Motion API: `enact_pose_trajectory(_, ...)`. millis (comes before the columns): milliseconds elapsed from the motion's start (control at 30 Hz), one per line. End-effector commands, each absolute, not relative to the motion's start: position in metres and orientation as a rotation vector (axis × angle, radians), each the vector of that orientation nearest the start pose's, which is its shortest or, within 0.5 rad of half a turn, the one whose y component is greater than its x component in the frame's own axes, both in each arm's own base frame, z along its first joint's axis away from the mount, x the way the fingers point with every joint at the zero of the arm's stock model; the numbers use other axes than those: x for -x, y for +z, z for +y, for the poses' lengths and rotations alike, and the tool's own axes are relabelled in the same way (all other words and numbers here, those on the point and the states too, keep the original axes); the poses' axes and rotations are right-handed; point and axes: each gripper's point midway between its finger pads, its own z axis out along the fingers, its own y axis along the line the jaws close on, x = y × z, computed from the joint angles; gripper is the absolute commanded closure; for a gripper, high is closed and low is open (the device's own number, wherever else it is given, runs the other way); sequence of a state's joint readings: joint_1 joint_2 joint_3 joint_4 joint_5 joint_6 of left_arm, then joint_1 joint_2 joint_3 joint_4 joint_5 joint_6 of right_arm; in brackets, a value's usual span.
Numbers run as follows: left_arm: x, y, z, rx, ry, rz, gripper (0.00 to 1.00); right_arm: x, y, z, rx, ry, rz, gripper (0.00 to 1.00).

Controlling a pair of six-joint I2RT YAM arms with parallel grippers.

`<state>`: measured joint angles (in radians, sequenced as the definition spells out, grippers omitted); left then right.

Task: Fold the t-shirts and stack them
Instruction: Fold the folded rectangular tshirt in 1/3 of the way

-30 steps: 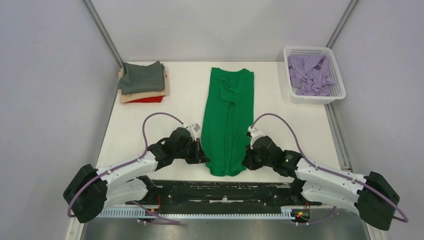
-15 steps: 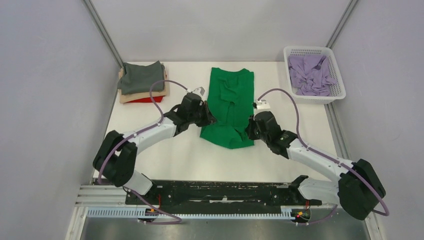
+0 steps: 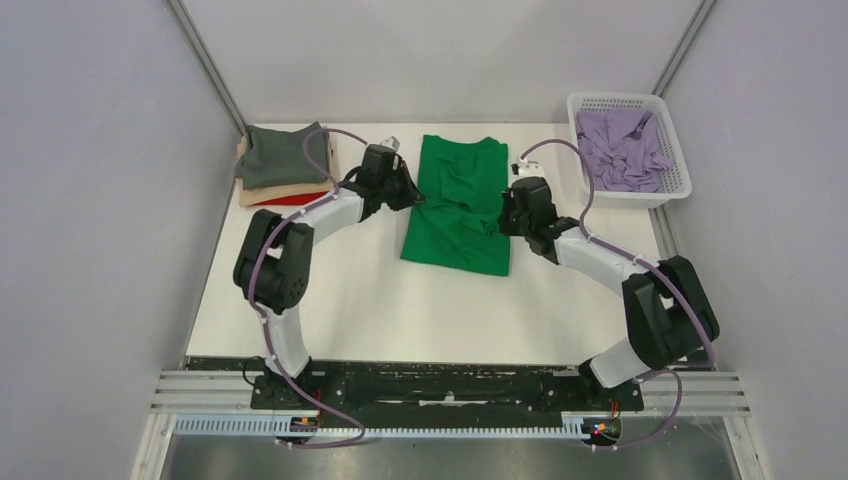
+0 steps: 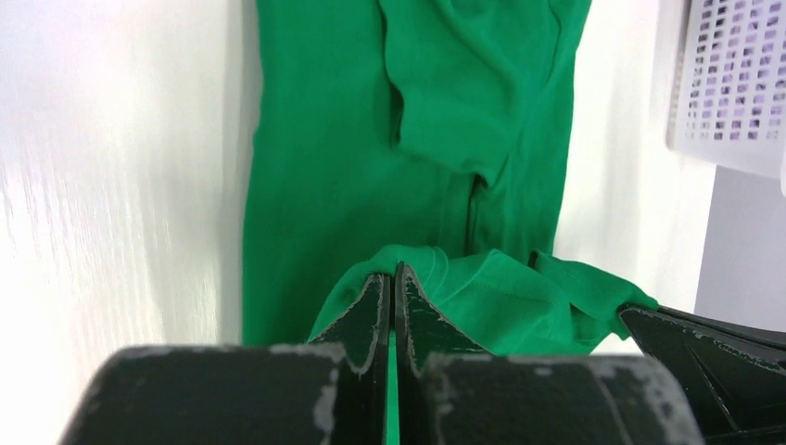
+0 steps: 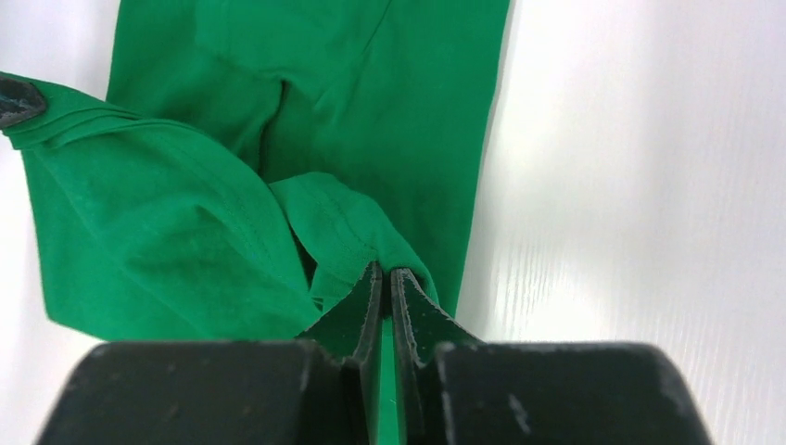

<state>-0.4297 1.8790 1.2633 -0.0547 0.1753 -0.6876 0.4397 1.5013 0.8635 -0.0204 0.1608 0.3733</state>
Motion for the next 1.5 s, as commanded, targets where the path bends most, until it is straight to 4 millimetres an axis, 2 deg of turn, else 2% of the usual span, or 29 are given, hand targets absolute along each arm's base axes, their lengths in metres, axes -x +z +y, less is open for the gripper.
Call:
enact_pose_trajectory(0, -0.463, 0.118, -0.272, 0.079, -0.797, 2.281, 0.98, -0.410, 0.115, 0.167, -0.008, 0.314, 2.148, 0.95)
enact_pose_trajectory(167, -0.483, 0.110, -0.267, 0.099, -0.764, 2.294, 0.98, -0.427, 0.106, 0.160, -0.036, 0.300, 2.160, 0.95)
enact_pose_trajectory(367, -0.497, 0.085, -0.263, 0.124, -0.748, 2.352, 0.98, -0.438, 0.094, 0.152, -0.063, 0.298, 2.166, 0.94)
enact_pose_trajectory(433, -0.500, 0.078, -0.261, 0.136, -0.741, 2.371, 0.95, -0.443, 0.091, 0.149, -0.069, 0.299, 2.162, 0.92)
enact_pose_trajectory(533, -0.504, 0.072, -0.261, 0.127, -0.737, 2.389, 0.82, -0.448, 0.081, 0.146, -0.077, 0.297, 2.173, 0.88)
enact_pose_trajectory(567, -0.505, 0.072, -0.262, 0.115, -0.737, 2.391, 0.78, -0.450, 0.078, 0.146, -0.070, 0.304, 2.178, 0.85)
enact_pose_trajectory(633, -0.506, 0.075, -0.265, 0.087, -0.753, 2.390, 0.63, -0.454, 0.076, 0.151, -0.047, 0.327, 2.186, 0.73)
enact_pose_trajectory(767, -0.509, 0.098, -0.266, 0.045, -0.764, 2.349, 0.34, -0.463, 0.087, 0.150, -0.030, 0.315, 2.171, 0.37)
enact_pose_trajectory(833, -0.507, 0.111, -0.263, 0.039, -0.755, 2.328, 0.22, -0.464, 0.095, 0.145, -0.041, 0.292, 2.154, 0.23)
enact_pose_trajectory(900, -0.501, 0.122, -0.260, 0.036, -0.756, 2.312, 0.01, -0.461, 0.104, 0.140, -0.050, 0.270, 2.140, 0.10)
enact_pose_trajectory(933, -0.496, 0.127, -0.258, 0.037, -0.758, 2.304, 0.00, -0.458, 0.107, 0.138, -0.055, 0.261, 2.136, 0.02)
enact_pose_trajectory(1033, -0.479, 0.137, -0.251, 0.049, -0.753, 2.294, 0.00, -0.445, 0.114, 0.134, -0.055, 0.267, 2.126, 0.02)
enact_pose_trajectory(1133, -0.456, 0.136, -0.240, 0.090, -0.744, 2.302, 0.00, -0.428, 0.111, 0.144, -0.021, 0.362, 2.123, 0.02)
enact_pose_trajectory(1200, -0.437, 0.128, -0.235, 0.108, -0.747, 2.318, 0.00, -0.415, 0.109, 0.162, 0.030, 0.482, 2.118, 0.02)
enact_pose_trajectory(1300, -0.409, 0.116, -0.228, 0.133, -0.748, 2.357, 0.00, -0.403, 0.110, 0.183, 0.108, 0.570, 2.091, 0.02)
enact_pose_trajectory(1400, -0.387, 0.107, -0.223, 0.148, -0.750, 2.380, 0.00, -0.400, 0.111, 0.207, 0.181, 0.649, 2.090, 0.02)
enact_pose_trajectory(1467, -0.375, 0.101, -0.220, 0.164, -0.754, 2.388, 0.00, -0.404, 0.107, 0.217, 0.192, 0.644, 2.093, 0.02)
